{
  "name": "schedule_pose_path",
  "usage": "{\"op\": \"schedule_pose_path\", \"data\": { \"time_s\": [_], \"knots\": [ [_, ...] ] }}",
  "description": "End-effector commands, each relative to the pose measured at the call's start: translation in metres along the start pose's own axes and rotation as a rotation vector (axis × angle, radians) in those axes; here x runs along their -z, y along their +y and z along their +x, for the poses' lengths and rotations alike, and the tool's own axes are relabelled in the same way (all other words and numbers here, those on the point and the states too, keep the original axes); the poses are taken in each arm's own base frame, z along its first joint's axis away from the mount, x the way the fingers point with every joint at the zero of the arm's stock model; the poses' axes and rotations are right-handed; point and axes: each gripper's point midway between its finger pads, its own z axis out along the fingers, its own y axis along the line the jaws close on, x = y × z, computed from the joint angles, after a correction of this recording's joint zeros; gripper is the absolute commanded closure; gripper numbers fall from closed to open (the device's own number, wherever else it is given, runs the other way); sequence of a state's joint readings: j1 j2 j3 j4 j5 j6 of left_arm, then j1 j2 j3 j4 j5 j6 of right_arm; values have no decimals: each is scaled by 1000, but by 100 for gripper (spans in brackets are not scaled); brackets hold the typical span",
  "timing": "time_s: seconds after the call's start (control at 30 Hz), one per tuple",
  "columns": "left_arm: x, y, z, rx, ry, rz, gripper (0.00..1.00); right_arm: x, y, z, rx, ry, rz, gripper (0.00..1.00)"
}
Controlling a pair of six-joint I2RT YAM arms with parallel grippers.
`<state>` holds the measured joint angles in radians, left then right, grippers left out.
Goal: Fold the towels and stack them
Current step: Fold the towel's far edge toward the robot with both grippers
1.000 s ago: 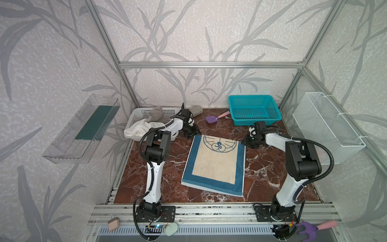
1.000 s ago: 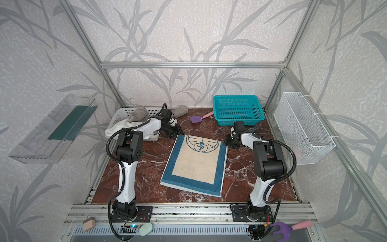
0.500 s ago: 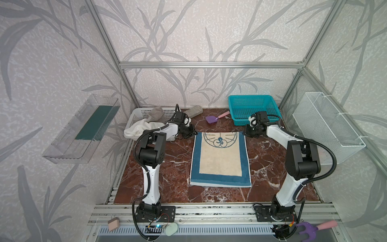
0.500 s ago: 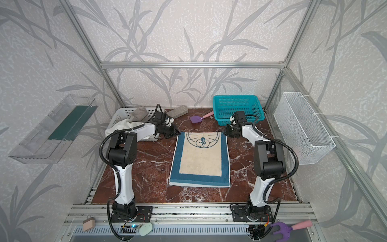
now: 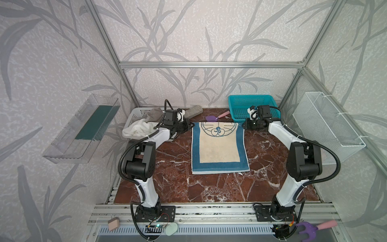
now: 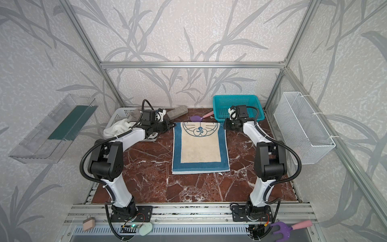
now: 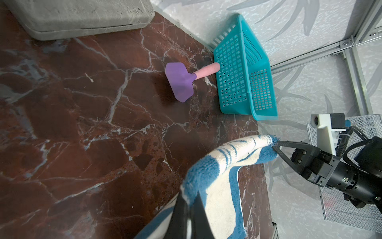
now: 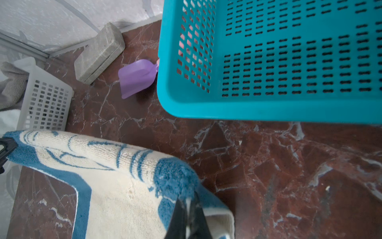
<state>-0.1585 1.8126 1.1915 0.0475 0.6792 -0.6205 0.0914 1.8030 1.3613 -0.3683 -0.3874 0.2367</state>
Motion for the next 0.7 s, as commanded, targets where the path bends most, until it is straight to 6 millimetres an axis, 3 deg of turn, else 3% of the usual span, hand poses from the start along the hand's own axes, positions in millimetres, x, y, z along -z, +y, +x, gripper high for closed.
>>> {"op": "schedule_pose_path", "data": {
  "time_s": [0.0, 0.23, 0.37, 0.57, 0.67],
  "knots": [
    [9, -3, 14, -45, -13, -2, 100, 13, 8, 21, 16, 19, -51, 100],
    [16, 17, 69, -50, 38, -70, 100, 10, -2, 75, -41, 76, -58, 100],
    [19, 20, 80, -44, 52, -81, 100, 14, 0, 79, -51, 94, -64, 100],
    [38, 4, 75, -92, 31, -89, 100, 39, 11, 75, -48, 81, -67, 100],
    [43, 5, 86, -85, 55, -95, 100, 53, 12, 85, -40, 86, -49, 100]
  ]
}}
